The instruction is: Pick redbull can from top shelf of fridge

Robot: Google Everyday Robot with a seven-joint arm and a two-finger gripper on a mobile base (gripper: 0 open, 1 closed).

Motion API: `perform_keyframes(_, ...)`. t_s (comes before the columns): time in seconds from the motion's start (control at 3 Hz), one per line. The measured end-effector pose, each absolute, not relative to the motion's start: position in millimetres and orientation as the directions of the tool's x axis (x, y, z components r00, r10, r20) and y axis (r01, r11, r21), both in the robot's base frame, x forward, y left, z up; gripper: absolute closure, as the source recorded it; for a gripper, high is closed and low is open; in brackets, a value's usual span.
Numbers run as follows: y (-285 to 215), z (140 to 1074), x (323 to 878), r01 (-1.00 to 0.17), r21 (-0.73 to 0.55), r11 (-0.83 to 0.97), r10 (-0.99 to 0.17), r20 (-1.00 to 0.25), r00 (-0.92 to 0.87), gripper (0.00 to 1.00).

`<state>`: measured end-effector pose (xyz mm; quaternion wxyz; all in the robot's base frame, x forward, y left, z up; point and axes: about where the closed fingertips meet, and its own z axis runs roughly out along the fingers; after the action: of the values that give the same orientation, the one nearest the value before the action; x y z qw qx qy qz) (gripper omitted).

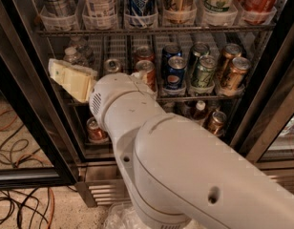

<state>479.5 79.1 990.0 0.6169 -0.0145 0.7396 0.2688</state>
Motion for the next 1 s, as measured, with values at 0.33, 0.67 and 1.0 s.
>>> perform_keyframes(0.33, 84, 996, 483, -0.363, 0.370, 0.855, 0.304, -0.925, -0.228, 0.00)
perform_keyframes(0.67, 90, 1014, 498, -0.375, 0.339, 0.863, 0.282, -0.939, -0.198, 0.00)
perform_keyframes(1.0, 101, 1031, 515, -0.397, 0.304, 0.866, 0.249, -0.951, -0.184, 0.00)
